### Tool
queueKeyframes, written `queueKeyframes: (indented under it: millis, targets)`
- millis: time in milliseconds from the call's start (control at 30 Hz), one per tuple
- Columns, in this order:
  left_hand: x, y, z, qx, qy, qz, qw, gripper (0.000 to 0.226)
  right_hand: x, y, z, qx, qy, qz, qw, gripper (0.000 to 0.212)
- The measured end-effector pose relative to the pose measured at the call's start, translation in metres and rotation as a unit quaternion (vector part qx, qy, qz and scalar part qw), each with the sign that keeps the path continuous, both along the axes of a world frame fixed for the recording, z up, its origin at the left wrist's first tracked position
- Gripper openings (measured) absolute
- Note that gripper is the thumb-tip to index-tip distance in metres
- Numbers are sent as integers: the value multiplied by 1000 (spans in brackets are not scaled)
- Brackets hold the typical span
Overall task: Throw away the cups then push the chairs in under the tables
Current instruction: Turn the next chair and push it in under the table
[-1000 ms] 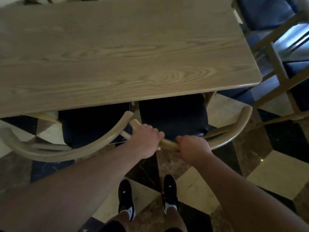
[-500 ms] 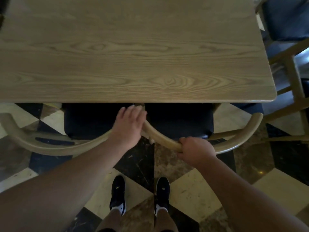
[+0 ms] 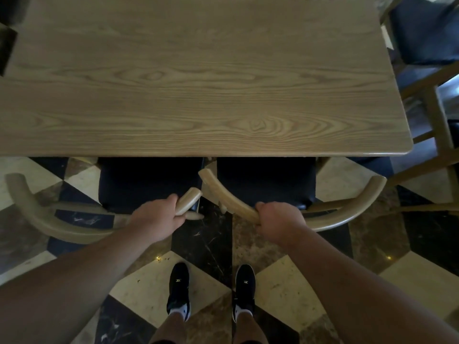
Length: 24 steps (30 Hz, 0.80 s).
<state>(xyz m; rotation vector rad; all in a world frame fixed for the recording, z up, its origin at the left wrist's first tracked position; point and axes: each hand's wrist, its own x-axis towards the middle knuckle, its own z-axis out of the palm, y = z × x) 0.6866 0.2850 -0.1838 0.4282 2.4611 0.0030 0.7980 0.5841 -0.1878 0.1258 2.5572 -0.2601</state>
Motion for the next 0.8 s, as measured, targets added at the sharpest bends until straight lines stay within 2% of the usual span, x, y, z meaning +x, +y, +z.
queueKeyframes:
  millis: [233,533,700,800]
  targets:
    - [-25,16,4,21,9,-19,1000,33,-5,6,-6,-29,-36,-25,999,34]
    - [-33,13,-3,52,-60,18,997,33,-50,-43,-9,-105,24,-16,994,31]
    - [-29,9,-11,22,1,2,1000,33,-58,-56,-17,-92,59,-16,994,26]
    - [-30,6,-13,29,3,-9,1000,31,-57,-56,-16,-81,58,-17,995,25]
